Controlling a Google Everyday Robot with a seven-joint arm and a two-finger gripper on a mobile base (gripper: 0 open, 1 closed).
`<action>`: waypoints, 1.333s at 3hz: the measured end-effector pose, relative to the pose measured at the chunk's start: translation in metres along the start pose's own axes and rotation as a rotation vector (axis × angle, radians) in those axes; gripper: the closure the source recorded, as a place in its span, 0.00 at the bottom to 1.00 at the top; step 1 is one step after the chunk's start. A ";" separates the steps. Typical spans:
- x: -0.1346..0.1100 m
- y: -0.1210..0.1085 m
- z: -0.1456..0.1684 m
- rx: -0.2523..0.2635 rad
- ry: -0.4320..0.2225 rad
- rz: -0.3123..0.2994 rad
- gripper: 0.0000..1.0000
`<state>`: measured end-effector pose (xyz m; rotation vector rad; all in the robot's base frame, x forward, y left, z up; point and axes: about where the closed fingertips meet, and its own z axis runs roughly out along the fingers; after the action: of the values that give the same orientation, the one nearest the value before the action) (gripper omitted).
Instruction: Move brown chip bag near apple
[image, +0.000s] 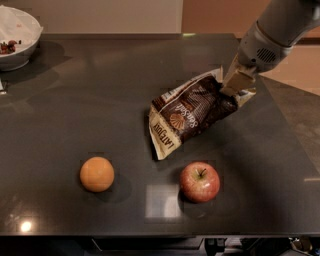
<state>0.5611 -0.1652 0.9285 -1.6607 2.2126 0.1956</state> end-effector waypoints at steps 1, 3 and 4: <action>0.010 0.012 -0.003 -0.007 0.010 0.027 1.00; 0.024 0.034 -0.008 -0.021 0.021 0.062 1.00; 0.026 0.040 -0.011 -0.024 0.016 0.080 1.00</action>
Offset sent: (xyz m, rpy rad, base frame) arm -0.0483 -0.0187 -0.0069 -0.0115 0.0653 -0.0568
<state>0.5147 -0.1805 0.9249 -1.5925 2.2993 0.2313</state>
